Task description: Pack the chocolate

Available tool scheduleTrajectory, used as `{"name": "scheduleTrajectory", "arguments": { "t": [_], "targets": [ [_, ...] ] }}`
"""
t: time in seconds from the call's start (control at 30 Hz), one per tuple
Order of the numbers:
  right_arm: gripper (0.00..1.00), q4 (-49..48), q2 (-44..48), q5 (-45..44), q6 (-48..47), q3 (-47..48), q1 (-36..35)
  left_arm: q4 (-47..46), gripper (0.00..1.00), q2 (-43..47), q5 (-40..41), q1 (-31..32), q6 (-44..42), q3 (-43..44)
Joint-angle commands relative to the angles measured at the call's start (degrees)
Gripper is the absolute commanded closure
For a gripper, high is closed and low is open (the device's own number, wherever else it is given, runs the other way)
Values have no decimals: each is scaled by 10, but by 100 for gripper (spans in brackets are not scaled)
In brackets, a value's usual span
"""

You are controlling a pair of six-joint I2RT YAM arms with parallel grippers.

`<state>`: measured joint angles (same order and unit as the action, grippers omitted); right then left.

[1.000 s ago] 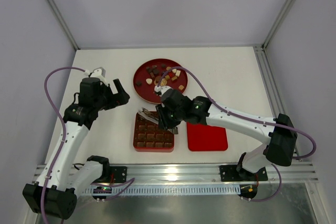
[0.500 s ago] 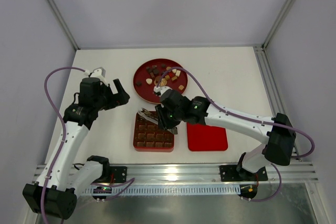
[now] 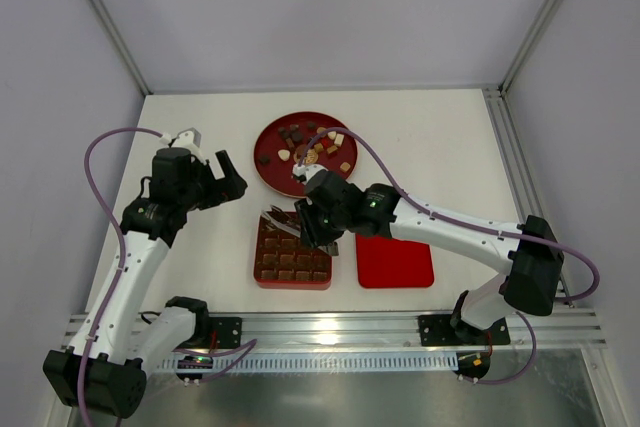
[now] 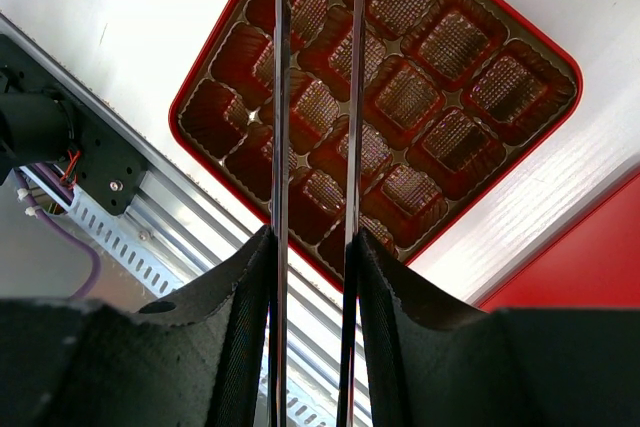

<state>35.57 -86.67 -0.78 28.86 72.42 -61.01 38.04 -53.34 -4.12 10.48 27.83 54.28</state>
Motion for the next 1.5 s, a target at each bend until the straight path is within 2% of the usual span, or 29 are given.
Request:
{"name": "scheduleTrajectory", "arguments": {
  "t": [0.0, 0.97, 1.13, 1.47],
  "targets": [
    [60, -20, -2, -5, 0, 16, -2, -3, 0, 7, -3, 1, -10, 1],
    [60, 23, 49, -28, -23, 60, 14, -4, 0, 10, -4, 0, -9, 1],
    [60, 15, 53, 0, -38, 51, 65, -4, 0, 11, -5, 1, -10, 1],
    [60, 26, 16, -15, -100, 60, 236, -4, 0, 11, -5, 0, -10, 2]
  ]
}}
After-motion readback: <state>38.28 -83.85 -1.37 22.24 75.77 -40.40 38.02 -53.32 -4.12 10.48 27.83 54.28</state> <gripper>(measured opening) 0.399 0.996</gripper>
